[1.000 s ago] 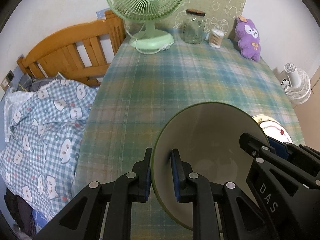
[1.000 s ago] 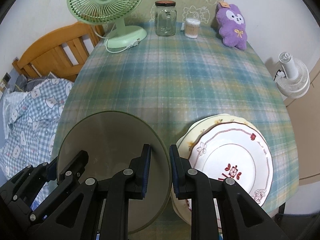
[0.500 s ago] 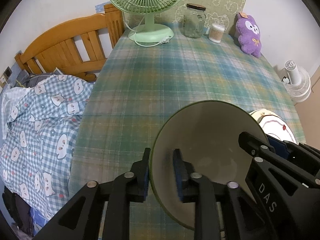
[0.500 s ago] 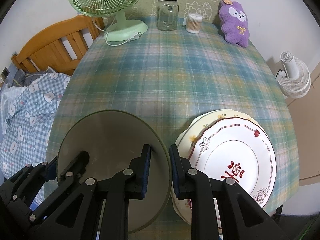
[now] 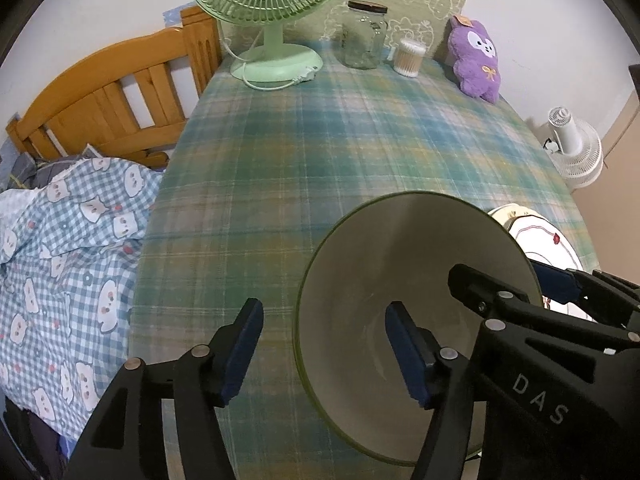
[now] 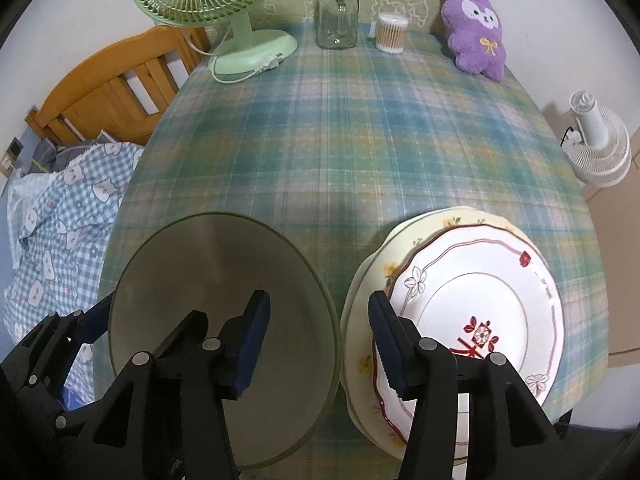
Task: Organize plates and bowls
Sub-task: 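Carry the bowl over the nested bowls on the plates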
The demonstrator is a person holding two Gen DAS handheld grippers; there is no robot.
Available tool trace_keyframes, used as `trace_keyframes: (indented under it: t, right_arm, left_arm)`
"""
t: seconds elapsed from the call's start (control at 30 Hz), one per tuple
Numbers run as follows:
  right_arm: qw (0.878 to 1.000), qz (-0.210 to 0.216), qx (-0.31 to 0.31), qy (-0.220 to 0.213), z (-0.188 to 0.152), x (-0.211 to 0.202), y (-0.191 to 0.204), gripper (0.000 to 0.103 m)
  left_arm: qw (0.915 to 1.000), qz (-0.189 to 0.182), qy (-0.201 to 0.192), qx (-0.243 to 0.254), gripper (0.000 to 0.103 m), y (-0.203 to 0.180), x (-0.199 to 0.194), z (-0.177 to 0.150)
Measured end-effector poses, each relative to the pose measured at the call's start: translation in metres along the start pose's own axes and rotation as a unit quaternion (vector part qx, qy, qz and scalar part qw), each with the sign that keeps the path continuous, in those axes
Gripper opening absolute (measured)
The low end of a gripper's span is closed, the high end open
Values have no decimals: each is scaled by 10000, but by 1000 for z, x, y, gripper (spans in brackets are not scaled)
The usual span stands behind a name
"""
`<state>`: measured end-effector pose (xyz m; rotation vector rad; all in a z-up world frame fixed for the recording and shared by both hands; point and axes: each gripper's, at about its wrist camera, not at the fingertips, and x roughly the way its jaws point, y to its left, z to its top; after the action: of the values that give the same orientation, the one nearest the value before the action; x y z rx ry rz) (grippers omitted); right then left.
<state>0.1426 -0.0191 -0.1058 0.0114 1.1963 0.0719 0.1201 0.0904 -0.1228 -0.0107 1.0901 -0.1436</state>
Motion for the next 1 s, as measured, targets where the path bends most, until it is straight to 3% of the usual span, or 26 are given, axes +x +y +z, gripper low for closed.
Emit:
trace_keyframes:
  t: [0.2,0.4,0.63,0.7,1.0]
  right_arm:
    - [9998,58,133,113,-1,11,-2,54]
    - [9995,174,127,219,1,20,3,39]
    - [9993,221,224,206,2,23,1,39]
    - [9992,230,247,198,1,23,0,39]
    - [9990,185,311,263,1,22,0,39]
  left_arm:
    - [9999,-99,108,-1,66,0,9,1]
    - [9993,-262,241,-83,58,1,17,0]
    - [9988,-378,262,-140,50,0,20,2]
    - [9986,-461,259,-86,42,-2,20,2]
    - [9990,-347,230,-154,39,-6,15,1]
